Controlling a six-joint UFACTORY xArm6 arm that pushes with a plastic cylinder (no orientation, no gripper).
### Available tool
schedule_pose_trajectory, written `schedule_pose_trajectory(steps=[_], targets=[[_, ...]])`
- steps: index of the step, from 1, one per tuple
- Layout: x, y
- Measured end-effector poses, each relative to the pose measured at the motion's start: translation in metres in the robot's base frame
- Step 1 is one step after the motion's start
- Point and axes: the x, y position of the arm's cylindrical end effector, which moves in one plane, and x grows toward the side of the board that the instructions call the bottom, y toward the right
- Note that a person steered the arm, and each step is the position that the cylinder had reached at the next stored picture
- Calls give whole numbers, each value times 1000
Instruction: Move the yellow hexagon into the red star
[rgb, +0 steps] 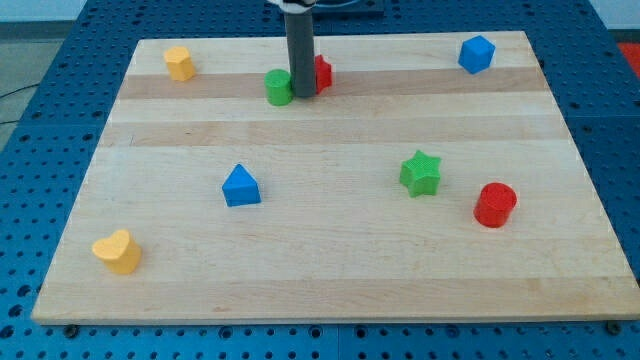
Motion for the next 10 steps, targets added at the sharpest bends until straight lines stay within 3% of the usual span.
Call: schedule_pose_trajectory(steps=[1, 2, 3, 5, 6, 7, 8, 9, 10], targets=[[22, -18], [73, -77], [68, -158], [-62, -215], [-75, -177], [-108, -224], [-108, -220], [-107, -173], [-77, -131]])
